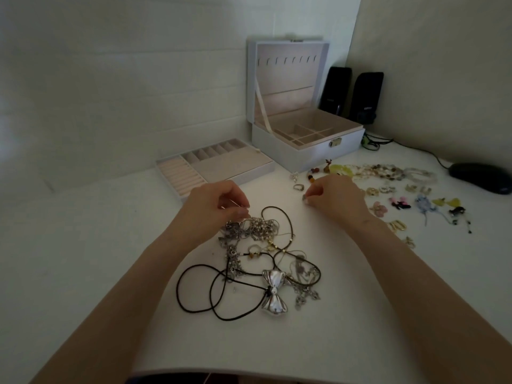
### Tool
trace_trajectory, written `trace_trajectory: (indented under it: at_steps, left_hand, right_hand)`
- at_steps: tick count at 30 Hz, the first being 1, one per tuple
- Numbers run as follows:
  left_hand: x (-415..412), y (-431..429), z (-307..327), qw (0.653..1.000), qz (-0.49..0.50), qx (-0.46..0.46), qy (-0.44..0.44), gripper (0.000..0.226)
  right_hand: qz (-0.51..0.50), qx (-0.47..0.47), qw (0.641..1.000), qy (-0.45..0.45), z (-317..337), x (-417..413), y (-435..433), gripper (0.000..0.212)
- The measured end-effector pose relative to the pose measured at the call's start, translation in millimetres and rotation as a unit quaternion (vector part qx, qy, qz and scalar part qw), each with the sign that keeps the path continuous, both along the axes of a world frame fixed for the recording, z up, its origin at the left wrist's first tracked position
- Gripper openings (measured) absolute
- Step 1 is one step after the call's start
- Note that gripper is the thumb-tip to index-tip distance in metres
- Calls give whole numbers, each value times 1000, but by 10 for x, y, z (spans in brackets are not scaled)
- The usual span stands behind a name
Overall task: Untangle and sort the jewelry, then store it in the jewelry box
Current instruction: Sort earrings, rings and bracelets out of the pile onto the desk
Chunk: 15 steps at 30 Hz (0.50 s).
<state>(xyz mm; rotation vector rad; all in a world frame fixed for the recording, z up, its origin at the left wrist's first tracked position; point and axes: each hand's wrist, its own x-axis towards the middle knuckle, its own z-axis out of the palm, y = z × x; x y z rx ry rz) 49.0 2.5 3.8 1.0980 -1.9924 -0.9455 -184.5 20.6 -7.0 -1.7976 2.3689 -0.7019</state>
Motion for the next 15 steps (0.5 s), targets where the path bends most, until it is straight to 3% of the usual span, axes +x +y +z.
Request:
trace_trajectory:
  at_steps: [5, 9, 13, 15]
  left_hand:
    - [-5, -11, -3, 1000, 0, 1, 5, 9]
    - [-4, -11, 2, 1000, 6, -13, -1, 9]
    - [7, -36, -8, 1000, 10, -15, -8, 8]
    - [11, -46, -20, 1000, 12, -13, -13, 8]
  right_hand:
    - [40, -44, 998, 13, 90, 88, 87, 15]
    - [247, 48, 960, -125, 281, 489, 364, 11]
    - [312, 72, 947, 20, 166, 719, 367, 23]
    - [300, 83, 949, 37, 132, 735, 353, 18]
